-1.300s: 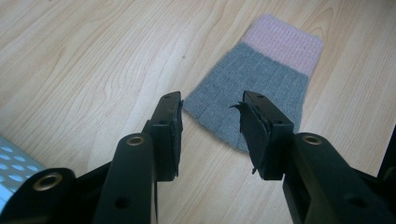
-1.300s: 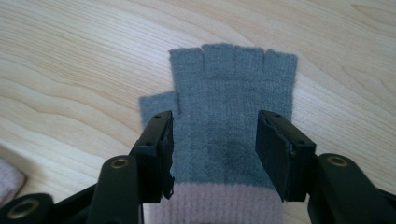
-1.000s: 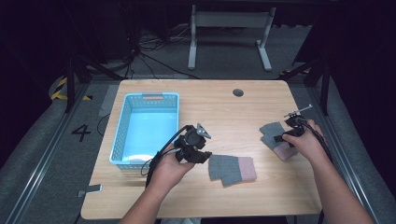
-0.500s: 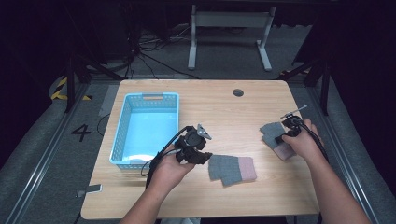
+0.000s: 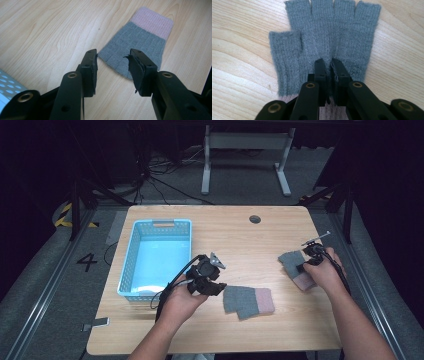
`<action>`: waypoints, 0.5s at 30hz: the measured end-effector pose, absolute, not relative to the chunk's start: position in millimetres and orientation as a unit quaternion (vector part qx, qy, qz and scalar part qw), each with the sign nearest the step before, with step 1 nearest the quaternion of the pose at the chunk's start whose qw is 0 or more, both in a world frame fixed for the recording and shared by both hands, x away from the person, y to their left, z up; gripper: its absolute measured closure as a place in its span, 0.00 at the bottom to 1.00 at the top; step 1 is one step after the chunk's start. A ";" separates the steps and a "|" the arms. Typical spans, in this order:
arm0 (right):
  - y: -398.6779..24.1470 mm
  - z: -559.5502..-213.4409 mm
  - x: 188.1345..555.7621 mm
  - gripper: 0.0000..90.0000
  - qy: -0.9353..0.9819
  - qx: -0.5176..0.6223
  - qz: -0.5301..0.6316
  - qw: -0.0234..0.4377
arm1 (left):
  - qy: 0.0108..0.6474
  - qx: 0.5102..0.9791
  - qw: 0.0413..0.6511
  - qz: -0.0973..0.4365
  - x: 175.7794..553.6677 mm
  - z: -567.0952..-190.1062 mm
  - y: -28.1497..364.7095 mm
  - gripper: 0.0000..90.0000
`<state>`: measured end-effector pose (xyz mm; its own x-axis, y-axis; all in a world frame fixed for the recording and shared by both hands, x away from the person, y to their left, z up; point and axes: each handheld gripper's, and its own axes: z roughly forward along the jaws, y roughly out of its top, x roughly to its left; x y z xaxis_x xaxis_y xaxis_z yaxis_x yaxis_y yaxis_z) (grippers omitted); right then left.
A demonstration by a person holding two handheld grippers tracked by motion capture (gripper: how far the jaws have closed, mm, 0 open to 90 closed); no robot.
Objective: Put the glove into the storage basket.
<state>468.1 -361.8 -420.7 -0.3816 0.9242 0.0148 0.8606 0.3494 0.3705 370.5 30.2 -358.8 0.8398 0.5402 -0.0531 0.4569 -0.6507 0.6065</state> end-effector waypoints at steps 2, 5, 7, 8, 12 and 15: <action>-362.3 -420.3 467.9 0.95 0.814 0.548 0.163 0.098 | 0.274 0.907 0.314 0.067 370.6 -358.7 30.1 0.66; -362.9 -419.0 467.1 0.95 0.813 0.548 0.167 0.101 | 0.275 0.906 0.314 0.066 370.5 -358.8 30.1 0.66; -362.9 -417.8 466.3 0.95 0.814 0.547 0.169 0.102 | 0.276 0.906 0.315 0.066 370.6 -358.8 30.3 0.66; -362.8 -417.0 465.8 0.95 0.812 0.548 0.171 0.104 | 0.275 0.906 0.314 0.066 370.5 -358.6 30.4 0.66; -363.0 -411.5 462.9 0.95 0.814 0.543 0.178 0.103 | 0.275 0.906 0.315 0.066 370.3 -358.3 30.8 0.66; -362.5 -405.6 460.2 0.95 0.814 0.541 0.182 0.108 | 0.275 0.906 0.315 0.067 370.1 -358.1 30.7 0.66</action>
<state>460.2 -362.5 -405.6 -0.3915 0.9199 0.0215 0.8415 0.3484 0.4129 370.1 30.7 -358.1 0.8395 0.5407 -0.0531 0.4568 -0.6496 0.6078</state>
